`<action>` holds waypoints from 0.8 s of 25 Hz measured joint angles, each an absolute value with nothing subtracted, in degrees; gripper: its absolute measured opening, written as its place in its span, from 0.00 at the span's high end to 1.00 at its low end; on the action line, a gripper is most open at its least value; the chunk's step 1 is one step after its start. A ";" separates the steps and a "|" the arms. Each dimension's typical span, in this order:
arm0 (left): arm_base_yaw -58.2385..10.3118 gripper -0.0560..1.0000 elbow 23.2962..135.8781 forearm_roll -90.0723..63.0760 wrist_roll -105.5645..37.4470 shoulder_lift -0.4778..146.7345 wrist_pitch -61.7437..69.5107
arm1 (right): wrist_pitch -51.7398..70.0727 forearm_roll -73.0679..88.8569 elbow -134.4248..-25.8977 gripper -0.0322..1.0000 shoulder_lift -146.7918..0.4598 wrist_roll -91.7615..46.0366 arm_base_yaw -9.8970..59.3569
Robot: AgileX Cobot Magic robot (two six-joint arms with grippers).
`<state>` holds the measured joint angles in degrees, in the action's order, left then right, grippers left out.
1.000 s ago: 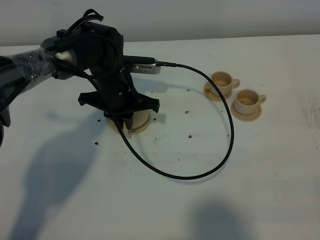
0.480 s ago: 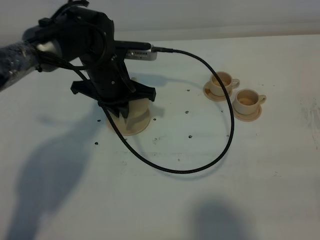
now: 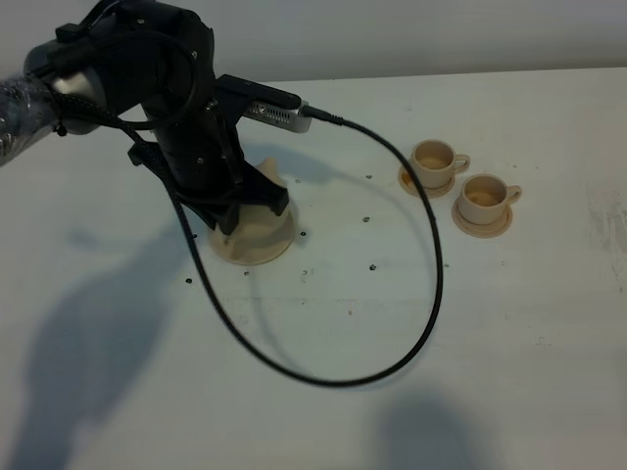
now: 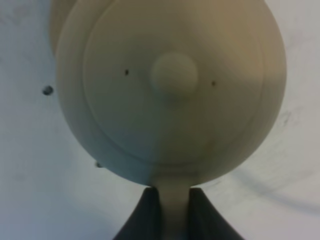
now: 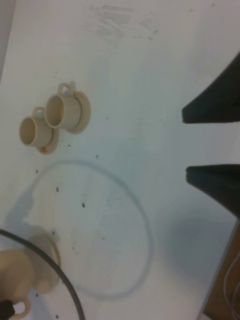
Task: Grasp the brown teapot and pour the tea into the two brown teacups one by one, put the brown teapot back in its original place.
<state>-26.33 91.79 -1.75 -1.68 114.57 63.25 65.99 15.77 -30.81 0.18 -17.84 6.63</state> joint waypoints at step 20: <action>-26.33 0.87 108.72 0.00 -33.73 113.62 66.69 | 65.99 15.77 -30.81 0.76 0.18 -17.84 6.63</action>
